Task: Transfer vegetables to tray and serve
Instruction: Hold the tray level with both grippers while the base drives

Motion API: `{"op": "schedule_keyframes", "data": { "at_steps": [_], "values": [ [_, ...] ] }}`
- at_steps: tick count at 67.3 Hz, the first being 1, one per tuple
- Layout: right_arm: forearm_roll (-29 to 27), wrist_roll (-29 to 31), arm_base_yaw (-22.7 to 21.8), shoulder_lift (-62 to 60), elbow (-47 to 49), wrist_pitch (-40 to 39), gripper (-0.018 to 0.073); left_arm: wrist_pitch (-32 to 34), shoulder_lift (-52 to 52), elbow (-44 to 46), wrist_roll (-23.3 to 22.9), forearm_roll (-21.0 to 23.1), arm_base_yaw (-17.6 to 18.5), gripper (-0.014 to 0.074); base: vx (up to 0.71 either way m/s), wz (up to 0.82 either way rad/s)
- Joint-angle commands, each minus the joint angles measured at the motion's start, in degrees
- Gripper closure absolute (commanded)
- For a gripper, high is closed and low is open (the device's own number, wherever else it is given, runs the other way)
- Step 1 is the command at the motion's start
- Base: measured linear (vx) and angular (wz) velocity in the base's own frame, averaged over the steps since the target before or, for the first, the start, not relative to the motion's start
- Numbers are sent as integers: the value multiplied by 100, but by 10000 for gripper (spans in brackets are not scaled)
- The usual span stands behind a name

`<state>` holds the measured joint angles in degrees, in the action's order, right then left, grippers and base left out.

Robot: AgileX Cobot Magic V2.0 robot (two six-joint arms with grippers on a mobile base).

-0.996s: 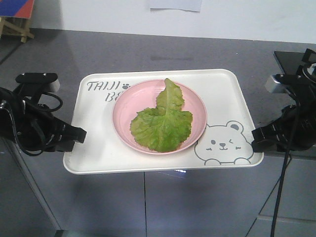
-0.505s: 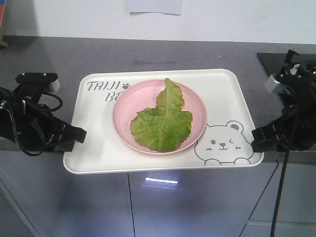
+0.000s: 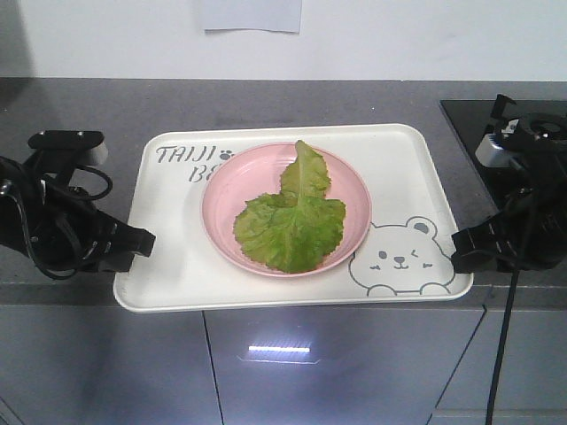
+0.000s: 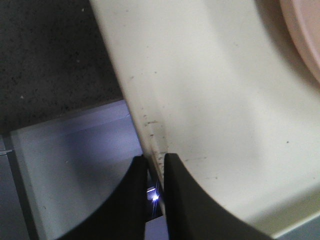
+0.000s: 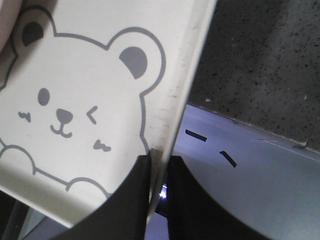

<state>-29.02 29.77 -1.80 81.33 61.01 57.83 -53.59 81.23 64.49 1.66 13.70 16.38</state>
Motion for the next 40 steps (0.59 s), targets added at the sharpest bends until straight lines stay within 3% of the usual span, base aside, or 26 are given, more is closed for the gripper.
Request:
{"op": "schedule_keyframes", "data": {
  "at_steps": [1, 40],
  "values": [
    [-464, 227, 20, -210, 145, 30, 564, 322, -221, 171, 150, 335, 55, 603, 10, -7],
    [-464, 227, 20, -210, 145, 30, 564, 322, -221, 171, 150, 335, 55, 603, 10, -2]
  ]
}}
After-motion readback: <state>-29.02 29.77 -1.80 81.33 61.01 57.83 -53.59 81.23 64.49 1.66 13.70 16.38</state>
